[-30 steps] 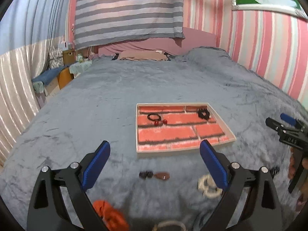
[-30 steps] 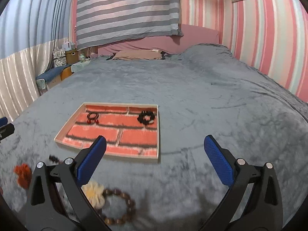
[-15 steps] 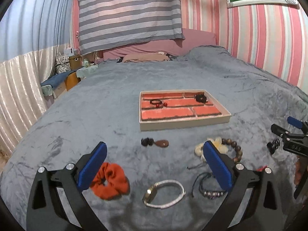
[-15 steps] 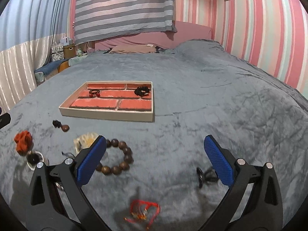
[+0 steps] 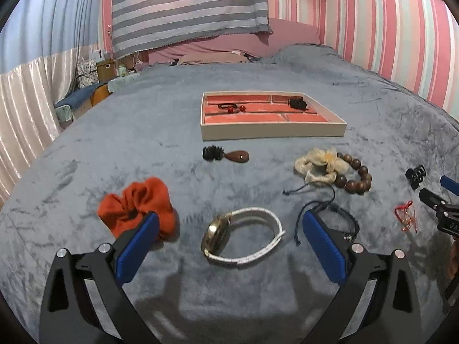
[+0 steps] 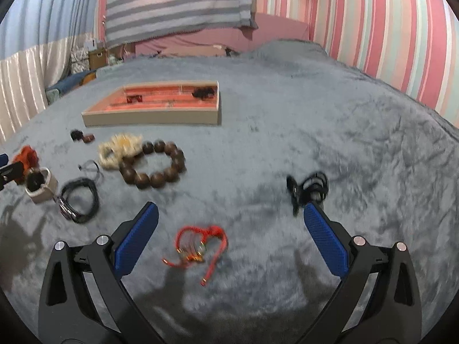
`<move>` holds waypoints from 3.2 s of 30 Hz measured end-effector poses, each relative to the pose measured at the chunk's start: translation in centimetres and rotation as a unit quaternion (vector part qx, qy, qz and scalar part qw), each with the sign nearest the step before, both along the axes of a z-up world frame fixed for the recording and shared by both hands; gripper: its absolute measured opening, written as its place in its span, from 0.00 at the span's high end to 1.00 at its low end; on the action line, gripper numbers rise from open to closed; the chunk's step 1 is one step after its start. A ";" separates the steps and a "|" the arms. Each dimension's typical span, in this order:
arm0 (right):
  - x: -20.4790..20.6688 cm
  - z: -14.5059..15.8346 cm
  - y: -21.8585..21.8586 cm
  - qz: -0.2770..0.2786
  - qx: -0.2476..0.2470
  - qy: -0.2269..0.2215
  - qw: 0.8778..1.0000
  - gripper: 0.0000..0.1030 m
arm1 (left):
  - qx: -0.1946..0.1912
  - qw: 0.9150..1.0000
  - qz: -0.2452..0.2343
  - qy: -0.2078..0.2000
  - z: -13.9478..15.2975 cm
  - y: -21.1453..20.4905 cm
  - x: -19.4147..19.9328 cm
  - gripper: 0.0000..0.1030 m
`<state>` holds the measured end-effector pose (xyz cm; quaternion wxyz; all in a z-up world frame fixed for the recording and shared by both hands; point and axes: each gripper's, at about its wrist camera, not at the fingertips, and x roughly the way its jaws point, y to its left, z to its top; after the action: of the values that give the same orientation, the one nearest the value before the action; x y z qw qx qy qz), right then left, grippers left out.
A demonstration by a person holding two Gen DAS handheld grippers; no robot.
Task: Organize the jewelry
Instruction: 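Withdraw both tools from the tray back toward the jewelry, then grasp the white-strap watch with left tool while right tool grasps red string bracelet, then carry both items into the tray and open both tools to release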
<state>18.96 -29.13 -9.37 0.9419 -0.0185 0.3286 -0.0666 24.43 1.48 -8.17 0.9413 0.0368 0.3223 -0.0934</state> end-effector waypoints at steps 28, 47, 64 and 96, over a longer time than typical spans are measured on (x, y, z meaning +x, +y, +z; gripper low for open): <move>2.3 -4.2 -0.5 0.019 0.031 0.082 0.996 0.38 | -0.040 0.997 -0.019 0.069 -3.6 1.0 3.4 0.53; 2.5 -4.5 -1.0 0.044 0.073 0.089 0.992 0.92 | -0.047 0.995 -0.017 0.088 -4.3 1.5 4.0 0.60; 2.4 -4.2 -1.1 0.045 0.076 0.084 0.993 0.93 | -0.049 0.996 -0.011 0.078 -4.1 1.8 3.8 0.81; 10.4 6.0 0.1 0.071 0.072 -0.033 0.994 0.94 | -0.048 0.999 -0.017 -0.016 6.0 -2.5 9.1 0.87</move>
<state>29.32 -29.02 -3.38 0.9536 0.0288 0.2988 0.0238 33.55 -0.98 -2.12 0.9452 -0.0011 0.3020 -0.1241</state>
